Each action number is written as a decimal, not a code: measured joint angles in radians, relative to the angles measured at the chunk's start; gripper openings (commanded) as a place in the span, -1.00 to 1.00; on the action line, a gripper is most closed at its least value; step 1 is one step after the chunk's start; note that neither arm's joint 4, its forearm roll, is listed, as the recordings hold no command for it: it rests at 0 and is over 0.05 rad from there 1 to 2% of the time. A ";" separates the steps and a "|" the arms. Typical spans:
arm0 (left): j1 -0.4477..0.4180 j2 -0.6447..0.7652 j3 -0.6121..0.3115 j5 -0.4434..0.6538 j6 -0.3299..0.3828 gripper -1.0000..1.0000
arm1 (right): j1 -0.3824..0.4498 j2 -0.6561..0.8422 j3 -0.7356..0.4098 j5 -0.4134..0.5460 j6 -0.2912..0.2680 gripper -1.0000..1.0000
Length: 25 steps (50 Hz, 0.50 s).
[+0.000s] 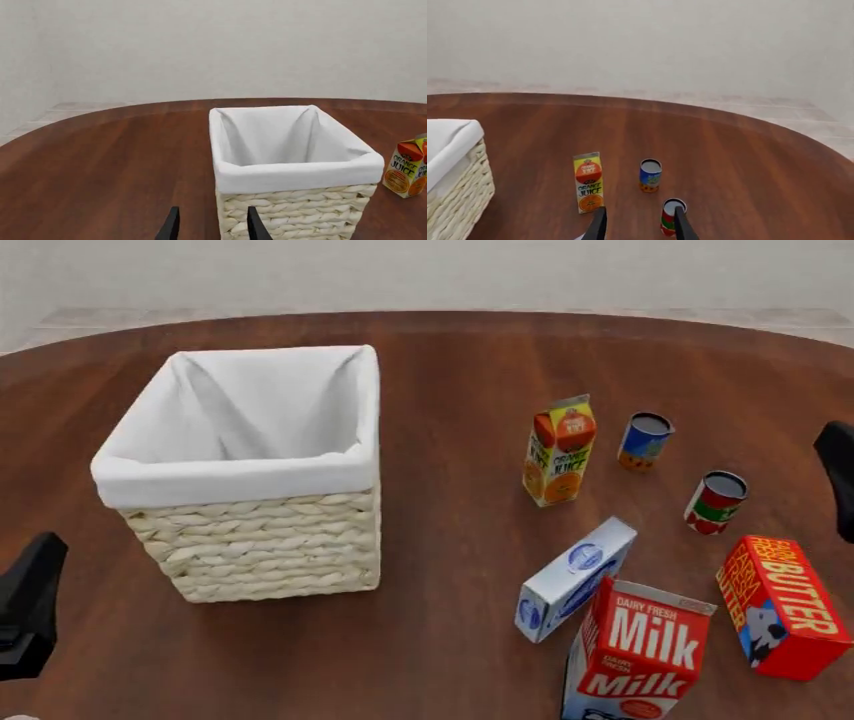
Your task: Pick up the alphabet soup and the tomato sauce, and put them in the basket.
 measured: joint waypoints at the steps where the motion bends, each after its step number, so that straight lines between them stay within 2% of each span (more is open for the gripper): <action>1: 0.000 0.000 0.000 0.000 0.000 1.00 | 0.000 0.007 -0.006 0.002 -0.002 1.00; 25: 0.000 0.000 0.000 0.000 0.000 1.00 | -0.011 0.192 -0.195 0.091 -0.037 1.00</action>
